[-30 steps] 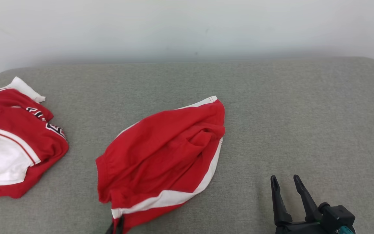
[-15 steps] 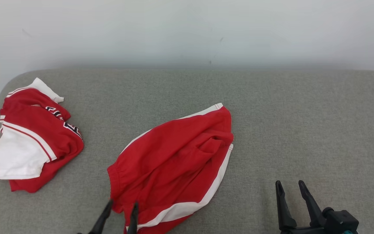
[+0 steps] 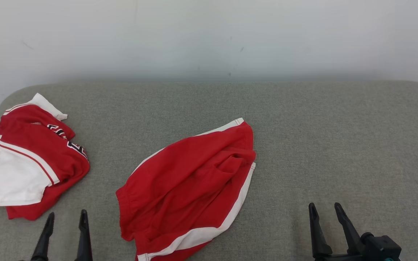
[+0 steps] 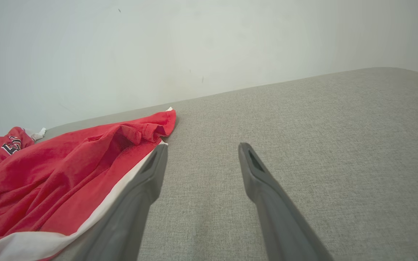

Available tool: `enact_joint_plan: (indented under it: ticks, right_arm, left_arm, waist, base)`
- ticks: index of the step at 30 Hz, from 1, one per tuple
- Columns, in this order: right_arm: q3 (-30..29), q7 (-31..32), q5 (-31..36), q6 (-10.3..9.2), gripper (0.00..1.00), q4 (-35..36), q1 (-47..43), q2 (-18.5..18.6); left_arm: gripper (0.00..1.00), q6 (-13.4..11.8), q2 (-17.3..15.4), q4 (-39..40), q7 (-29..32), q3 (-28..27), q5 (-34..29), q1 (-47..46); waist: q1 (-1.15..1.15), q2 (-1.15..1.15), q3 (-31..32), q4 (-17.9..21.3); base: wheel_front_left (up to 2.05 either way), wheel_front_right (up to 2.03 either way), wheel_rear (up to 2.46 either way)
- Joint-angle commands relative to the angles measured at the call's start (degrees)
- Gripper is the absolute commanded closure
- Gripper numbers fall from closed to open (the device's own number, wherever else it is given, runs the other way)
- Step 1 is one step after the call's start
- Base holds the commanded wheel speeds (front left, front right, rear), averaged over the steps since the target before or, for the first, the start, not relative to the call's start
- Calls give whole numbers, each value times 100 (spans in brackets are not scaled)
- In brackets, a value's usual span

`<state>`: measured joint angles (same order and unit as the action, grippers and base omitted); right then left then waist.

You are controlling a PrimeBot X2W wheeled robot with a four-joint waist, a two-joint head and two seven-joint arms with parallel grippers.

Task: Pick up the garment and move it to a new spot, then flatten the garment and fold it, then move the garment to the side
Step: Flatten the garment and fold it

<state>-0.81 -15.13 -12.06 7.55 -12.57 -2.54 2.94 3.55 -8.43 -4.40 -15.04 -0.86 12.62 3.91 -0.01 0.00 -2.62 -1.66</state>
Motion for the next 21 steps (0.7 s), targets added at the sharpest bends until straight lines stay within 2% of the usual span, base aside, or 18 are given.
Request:
enact_joint_plan:
  ticks: [1,9,21]
  right_arm:
    - [-7,-2,30,-13,0,0,-34,-13]
    - [30,-2,125,-13,0,-74,22,-13]
    - [327,-3,381,-13,0,-698,1016,239]
  left_arm:
    - [0,25,-29,-27,-20,-86,-92,46]
    - [0,62,142,-73,-20,-447,-345,72]
    - [0,225,374,-121,-21,-395,-519,-178]
  waist:
    - [1,0,-4,29]
    - [1,0,9,65]
    - [1,0,-55,-249]
  base:
    - [0,0,0]
    - [0,0,0]
    - [0,0,0]
